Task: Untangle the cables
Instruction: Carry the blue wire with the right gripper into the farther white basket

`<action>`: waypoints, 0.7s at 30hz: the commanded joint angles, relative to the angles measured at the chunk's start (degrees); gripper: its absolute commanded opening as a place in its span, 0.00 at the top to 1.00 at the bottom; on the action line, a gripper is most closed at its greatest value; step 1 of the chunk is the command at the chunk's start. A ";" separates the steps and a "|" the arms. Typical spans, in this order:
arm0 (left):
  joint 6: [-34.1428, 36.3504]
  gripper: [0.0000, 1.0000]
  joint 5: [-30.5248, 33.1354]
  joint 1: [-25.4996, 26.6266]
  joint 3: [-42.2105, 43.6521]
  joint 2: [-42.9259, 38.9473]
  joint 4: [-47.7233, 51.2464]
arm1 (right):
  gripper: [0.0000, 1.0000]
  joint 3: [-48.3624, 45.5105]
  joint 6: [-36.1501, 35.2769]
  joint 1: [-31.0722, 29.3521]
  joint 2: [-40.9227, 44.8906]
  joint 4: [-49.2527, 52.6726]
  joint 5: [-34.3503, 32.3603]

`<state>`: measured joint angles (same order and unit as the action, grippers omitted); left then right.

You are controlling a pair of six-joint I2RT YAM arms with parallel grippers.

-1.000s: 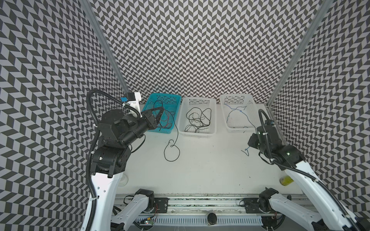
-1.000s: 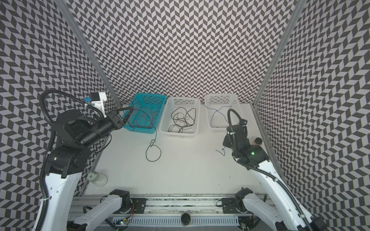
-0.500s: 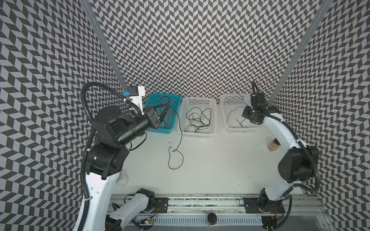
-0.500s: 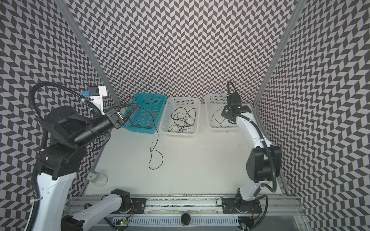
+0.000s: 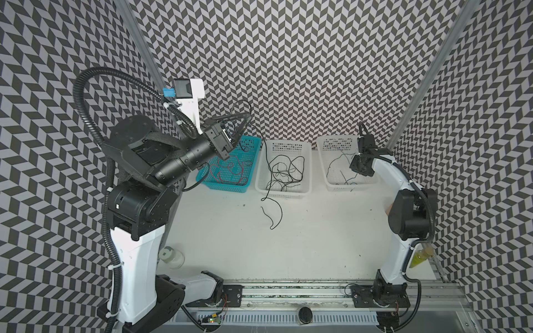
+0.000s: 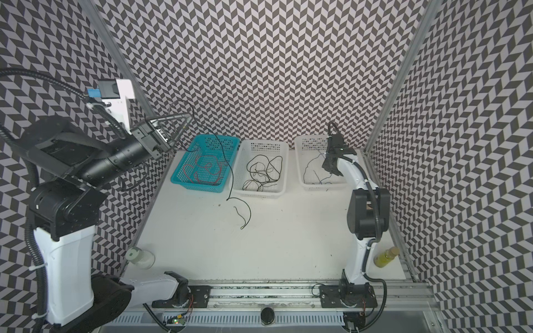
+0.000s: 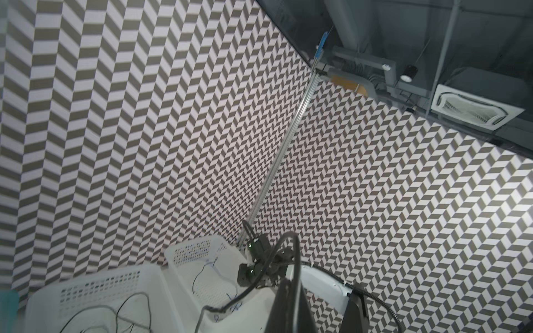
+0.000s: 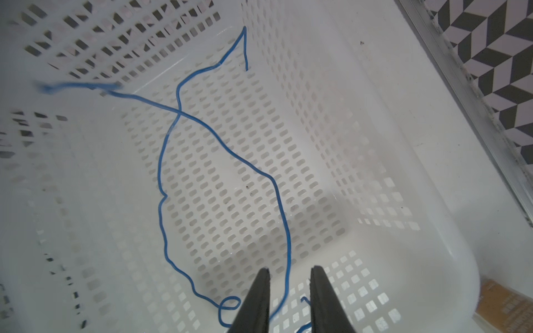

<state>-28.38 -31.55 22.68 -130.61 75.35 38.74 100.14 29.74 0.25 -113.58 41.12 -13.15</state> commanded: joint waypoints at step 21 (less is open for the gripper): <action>6.77 1.00 -0.72 -1.41 -17.58 24.93 -30.38 | 0.39 -11.61 -0.83 -0.43 20.06 -7.78 6.59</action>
<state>-22.48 -32.14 23.53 -147.37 98.41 16.43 90.26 28.93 0.21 -96.68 36.73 -6.94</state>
